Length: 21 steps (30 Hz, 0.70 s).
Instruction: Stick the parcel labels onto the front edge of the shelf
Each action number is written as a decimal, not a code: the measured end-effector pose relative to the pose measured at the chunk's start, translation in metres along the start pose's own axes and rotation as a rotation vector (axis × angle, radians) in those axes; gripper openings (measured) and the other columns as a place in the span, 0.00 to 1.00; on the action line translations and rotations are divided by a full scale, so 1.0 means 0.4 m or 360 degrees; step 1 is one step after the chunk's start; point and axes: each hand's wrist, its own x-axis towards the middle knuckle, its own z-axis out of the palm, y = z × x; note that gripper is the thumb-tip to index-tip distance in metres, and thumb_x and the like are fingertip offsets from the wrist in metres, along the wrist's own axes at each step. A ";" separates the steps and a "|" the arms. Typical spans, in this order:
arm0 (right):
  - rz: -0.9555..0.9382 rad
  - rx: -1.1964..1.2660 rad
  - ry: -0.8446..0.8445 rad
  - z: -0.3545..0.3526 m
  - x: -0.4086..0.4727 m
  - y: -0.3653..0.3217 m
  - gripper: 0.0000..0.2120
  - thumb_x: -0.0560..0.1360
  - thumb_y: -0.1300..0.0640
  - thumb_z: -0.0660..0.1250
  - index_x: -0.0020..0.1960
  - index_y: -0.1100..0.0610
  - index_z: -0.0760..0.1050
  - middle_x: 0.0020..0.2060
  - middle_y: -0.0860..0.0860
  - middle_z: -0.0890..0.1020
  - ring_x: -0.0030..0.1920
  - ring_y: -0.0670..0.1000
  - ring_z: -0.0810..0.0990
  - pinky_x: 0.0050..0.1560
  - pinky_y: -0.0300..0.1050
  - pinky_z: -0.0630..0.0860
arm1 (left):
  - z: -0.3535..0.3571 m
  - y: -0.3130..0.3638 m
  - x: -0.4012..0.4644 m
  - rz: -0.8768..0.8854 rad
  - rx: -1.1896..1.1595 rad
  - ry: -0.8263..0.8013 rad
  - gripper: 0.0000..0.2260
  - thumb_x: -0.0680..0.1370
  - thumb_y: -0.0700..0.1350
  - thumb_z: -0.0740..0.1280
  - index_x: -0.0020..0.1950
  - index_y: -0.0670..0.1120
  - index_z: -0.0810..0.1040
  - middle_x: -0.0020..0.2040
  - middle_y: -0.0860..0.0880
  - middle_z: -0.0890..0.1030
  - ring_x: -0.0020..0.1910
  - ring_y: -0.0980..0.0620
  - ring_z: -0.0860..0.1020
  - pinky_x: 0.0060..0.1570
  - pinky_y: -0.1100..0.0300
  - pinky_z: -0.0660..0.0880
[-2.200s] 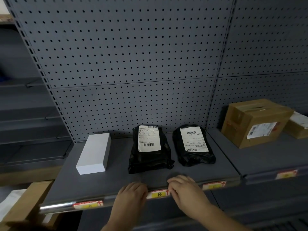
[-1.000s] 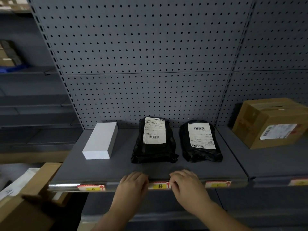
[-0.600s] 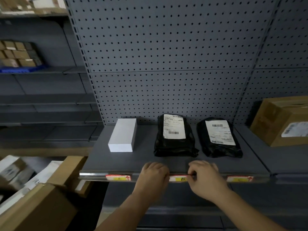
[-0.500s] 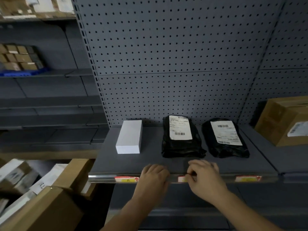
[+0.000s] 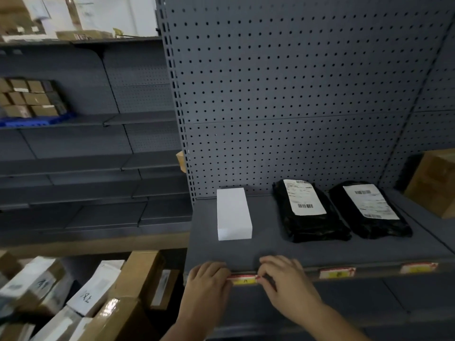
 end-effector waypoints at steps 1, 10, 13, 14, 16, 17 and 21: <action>0.0012 -0.0020 -0.0009 0.005 -0.001 -0.001 0.06 0.78 0.47 0.61 0.51 0.43 0.76 0.62 0.38 0.73 0.64 0.41 0.67 0.61 0.41 0.58 | 0.006 -0.009 0.003 0.0002 -0.0024 -0.0003 0.07 0.74 0.58 0.66 0.50 0.61 0.79 0.55 0.65 0.78 0.56 0.63 0.76 0.60 0.60 0.70; -0.0019 -0.0070 -0.0026 0.003 0.013 0.009 0.05 0.76 0.48 0.62 0.48 0.45 0.76 0.59 0.39 0.77 0.60 0.42 0.71 0.61 0.40 0.59 | 0.019 -0.018 0.025 -0.0079 -0.0172 -0.0043 0.03 0.71 0.56 0.68 0.43 0.61 0.76 0.45 0.64 0.78 0.46 0.63 0.77 0.51 0.62 0.73; -0.0051 -0.0073 -0.0077 0.001 0.021 0.012 0.06 0.77 0.50 0.61 0.48 0.46 0.77 0.60 0.40 0.77 0.61 0.43 0.71 0.61 0.40 0.60 | 0.013 -0.011 0.034 -0.0012 -0.0228 -0.0040 0.05 0.79 0.55 0.62 0.52 0.59 0.76 0.55 0.62 0.77 0.57 0.60 0.74 0.63 0.61 0.65; -0.0062 -0.0071 -0.0089 0.001 0.023 0.012 0.06 0.77 0.51 0.61 0.47 0.47 0.77 0.60 0.41 0.77 0.61 0.44 0.71 0.61 0.40 0.61 | 0.021 -0.014 0.034 0.0019 -0.0256 0.0012 0.06 0.80 0.55 0.60 0.54 0.59 0.75 0.57 0.61 0.76 0.60 0.60 0.72 0.64 0.62 0.63; -0.0074 -0.0063 -0.0110 0.000 0.027 0.013 0.07 0.78 0.53 0.60 0.47 0.48 0.77 0.60 0.41 0.77 0.61 0.45 0.71 0.61 0.41 0.61 | 0.023 -0.013 0.039 0.0017 -0.0231 0.0014 0.07 0.81 0.53 0.60 0.56 0.58 0.75 0.59 0.60 0.75 0.62 0.59 0.71 0.65 0.62 0.61; -0.0071 -0.0056 -0.0116 0.000 0.030 0.012 0.07 0.78 0.53 0.60 0.47 0.49 0.77 0.60 0.41 0.77 0.62 0.44 0.70 0.62 0.41 0.61 | 0.018 -0.010 0.042 0.0003 -0.0221 -0.0007 0.07 0.81 0.53 0.60 0.57 0.58 0.75 0.60 0.60 0.75 0.63 0.59 0.71 0.65 0.62 0.61; -0.0056 -0.0033 -0.0147 -0.002 0.040 0.003 0.08 0.78 0.53 0.58 0.47 0.48 0.75 0.60 0.40 0.76 0.61 0.43 0.70 0.63 0.43 0.63 | 0.012 -0.030 0.043 -0.0027 -0.0253 -0.0072 0.07 0.82 0.53 0.58 0.57 0.59 0.73 0.60 0.62 0.74 0.63 0.62 0.70 0.65 0.65 0.61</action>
